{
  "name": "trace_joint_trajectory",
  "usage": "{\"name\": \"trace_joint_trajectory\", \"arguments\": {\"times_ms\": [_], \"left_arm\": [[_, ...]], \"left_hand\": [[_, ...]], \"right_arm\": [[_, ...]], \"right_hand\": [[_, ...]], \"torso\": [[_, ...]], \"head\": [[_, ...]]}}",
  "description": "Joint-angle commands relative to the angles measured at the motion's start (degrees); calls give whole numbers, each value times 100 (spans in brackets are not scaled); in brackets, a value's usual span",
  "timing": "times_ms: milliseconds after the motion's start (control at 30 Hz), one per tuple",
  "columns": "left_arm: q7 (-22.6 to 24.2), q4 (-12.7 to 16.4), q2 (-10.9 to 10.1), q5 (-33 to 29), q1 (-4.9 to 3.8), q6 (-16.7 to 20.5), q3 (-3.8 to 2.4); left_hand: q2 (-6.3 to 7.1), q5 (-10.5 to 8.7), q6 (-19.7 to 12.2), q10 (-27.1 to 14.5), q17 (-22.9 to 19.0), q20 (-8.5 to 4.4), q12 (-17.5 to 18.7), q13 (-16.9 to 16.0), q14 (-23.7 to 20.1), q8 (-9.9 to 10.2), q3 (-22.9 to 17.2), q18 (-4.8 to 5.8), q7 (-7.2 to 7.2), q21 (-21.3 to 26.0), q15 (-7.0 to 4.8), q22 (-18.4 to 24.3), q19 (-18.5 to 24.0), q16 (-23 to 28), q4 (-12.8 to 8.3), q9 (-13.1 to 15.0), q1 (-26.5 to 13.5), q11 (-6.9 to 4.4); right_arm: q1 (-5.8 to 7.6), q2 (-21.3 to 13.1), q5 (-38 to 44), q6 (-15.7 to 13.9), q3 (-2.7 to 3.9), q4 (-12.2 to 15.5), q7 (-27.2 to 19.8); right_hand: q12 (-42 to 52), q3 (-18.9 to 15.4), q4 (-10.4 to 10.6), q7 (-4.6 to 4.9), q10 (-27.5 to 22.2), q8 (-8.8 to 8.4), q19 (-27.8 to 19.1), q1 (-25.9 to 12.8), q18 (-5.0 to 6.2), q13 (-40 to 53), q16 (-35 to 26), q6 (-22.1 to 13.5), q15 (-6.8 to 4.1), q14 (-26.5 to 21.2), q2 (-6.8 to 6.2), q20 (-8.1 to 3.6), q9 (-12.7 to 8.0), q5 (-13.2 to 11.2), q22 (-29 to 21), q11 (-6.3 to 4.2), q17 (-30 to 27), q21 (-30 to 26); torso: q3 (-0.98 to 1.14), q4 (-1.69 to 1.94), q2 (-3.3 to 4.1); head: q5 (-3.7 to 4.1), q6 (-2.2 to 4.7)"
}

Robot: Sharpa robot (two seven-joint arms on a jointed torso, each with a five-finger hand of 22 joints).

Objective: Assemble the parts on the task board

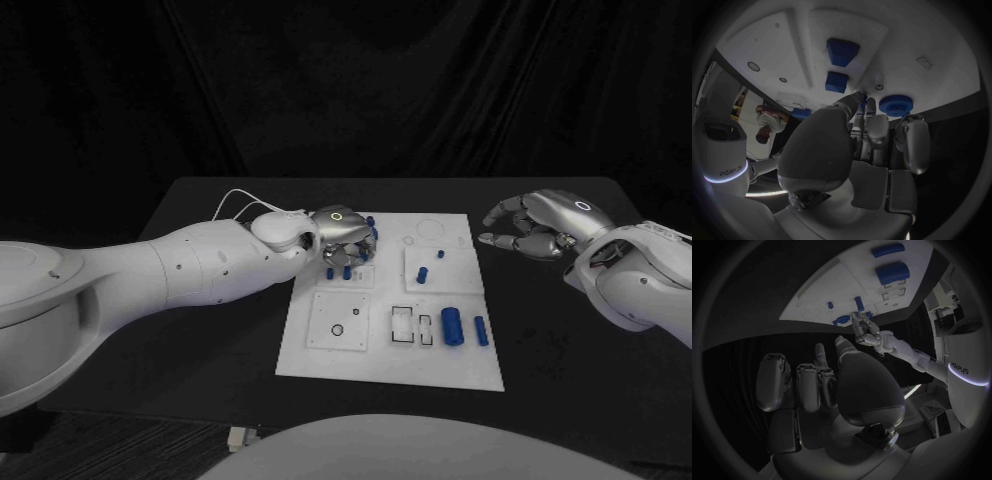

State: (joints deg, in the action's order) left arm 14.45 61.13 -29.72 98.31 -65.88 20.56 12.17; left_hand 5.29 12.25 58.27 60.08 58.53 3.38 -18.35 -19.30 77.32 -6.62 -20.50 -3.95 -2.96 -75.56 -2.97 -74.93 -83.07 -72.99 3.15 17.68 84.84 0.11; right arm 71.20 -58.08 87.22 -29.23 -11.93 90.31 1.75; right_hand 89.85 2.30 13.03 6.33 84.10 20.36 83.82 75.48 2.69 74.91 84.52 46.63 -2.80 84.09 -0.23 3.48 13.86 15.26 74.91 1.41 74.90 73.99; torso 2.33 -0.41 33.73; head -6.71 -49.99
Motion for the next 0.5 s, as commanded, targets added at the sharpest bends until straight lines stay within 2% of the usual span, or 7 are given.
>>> {"name": "trace_joint_trajectory", "arguments": {"times_ms": [33,167,333,500], "left_arm": [[126,216,-140,6,-9,450,-6],[107,518,-379,5,-112,537,-7],[21,869,-687,5,-284,485,-7],[-13,1049,-900,5,-353,357,-7]], "left_hand": [[11,0,38,28,-30,11,80,32,51,51,-32,76,0,-18,1,-1090,-37,-8,-20,-19,31,5],[41,-48,0,-22,-88,7,235,109,36,120,-55,67,34,31,-6,-1076,-16,31,-12,-61,0,-5],[61,-107,8,-112,-169,6,383,176,-3,157,-76,55,15,95,-4,-1059,17,80,8,-87,-37,10],[54,-129,15,-147,-187,8,434,198,-19,169,-93,48,9,130,2,-1050,36,92,13,-96,-40,13]], "right_arm": [[-13,-13,13,20,3,9,26],[-16,-17,13,29,3,8,28],[-22,-14,13,52,3,-3,31],[-34,-8,13,63,3,-12,29]], "right_hand": [[15,-10,-16,8,590,8,9,43,93,1509,-26,36,45,418,22,33,-9,17,1023,29,719,-18],[15,-7,-22,7,590,8,7,52,94,1509,-31,38,45,417,23,34,-10,15,1022,29,714,-24],[15,-3,-29,6,590,8,5,63,95,1509,-34,40,45,416,24,34,-11,14,1020,28,710,-29],[15,0,-36,5,590,8,2,73,97,1509,-38,43,45,414,25,34,-12,14,1018,28,704,-38]], "torso": [[0,0,0],[0,0,0],[0,1,-1],[0,0,0]], "head": [[29,-1],[33,-1],[24,-1],[33,-1]]}}
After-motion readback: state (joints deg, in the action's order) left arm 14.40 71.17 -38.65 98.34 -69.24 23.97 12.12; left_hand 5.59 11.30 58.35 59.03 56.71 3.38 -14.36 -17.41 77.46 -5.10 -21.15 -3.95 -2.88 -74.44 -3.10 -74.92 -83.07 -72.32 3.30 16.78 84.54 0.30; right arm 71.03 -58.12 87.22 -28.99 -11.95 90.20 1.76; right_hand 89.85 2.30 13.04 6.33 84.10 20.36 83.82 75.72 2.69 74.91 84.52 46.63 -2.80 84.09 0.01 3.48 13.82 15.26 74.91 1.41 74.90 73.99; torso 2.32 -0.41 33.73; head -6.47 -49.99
